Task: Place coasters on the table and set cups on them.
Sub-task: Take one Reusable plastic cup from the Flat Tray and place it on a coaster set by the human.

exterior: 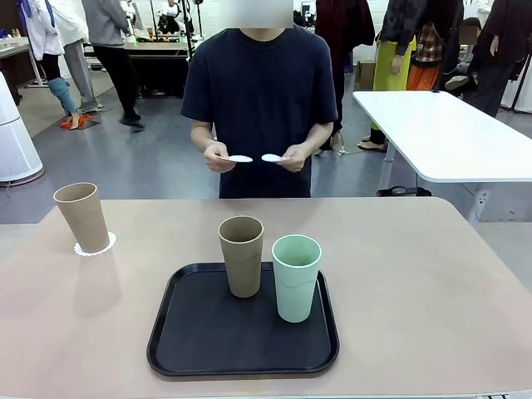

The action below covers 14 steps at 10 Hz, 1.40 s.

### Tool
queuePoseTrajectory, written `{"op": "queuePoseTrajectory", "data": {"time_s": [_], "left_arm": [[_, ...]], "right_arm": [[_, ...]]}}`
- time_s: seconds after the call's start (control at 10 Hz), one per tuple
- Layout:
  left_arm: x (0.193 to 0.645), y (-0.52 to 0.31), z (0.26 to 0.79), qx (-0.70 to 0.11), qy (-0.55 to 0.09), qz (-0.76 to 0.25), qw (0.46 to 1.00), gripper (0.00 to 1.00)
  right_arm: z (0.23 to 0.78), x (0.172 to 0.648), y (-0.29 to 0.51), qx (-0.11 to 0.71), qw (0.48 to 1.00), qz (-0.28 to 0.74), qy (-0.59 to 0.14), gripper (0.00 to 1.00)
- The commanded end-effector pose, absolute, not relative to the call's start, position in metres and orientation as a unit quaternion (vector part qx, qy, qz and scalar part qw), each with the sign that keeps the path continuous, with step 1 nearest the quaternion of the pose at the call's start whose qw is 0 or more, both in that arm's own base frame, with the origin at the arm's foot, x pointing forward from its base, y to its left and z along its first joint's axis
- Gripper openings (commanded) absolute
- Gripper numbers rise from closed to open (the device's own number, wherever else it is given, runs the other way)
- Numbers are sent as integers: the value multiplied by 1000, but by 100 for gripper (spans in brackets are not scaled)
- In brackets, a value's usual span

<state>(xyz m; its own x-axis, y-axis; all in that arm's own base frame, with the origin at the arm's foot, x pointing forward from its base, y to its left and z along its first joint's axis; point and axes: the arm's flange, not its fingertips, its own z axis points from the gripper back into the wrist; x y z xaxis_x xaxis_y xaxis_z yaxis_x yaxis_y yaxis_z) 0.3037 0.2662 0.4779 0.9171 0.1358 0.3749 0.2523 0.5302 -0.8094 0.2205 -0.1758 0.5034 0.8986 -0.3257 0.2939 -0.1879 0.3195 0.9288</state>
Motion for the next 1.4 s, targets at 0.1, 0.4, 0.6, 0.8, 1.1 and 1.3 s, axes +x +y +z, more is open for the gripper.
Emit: {"op": "queuePoseTrajectory", "data": {"time_s": [0.1,0.4,0.6,0.8,1.1,1.3], "left_arm": [[301,264,479,-481,-206,-34,852,100],[301,264,479,-481,-206,-34,852,100],[301,264,479,-481,-206,-34,852,100],[301,264,479,-481,-206,-34,852,100],[301,264,479,-481,-206,-34,852,100],[301,264,479,-481,-206,-34,852,100]], "right_arm": [[503,222,-174,584,778,-49,-225,100],[503,222,-174,584,778,-49,-225,100],[503,222,-174,584,778,-49,-225,100],[503,222,-174,584,778,-49,-225,100],[503,222,-174,584,778,-49,-225,100],[503,222,-174,584,778,-49,-225,100]]}}
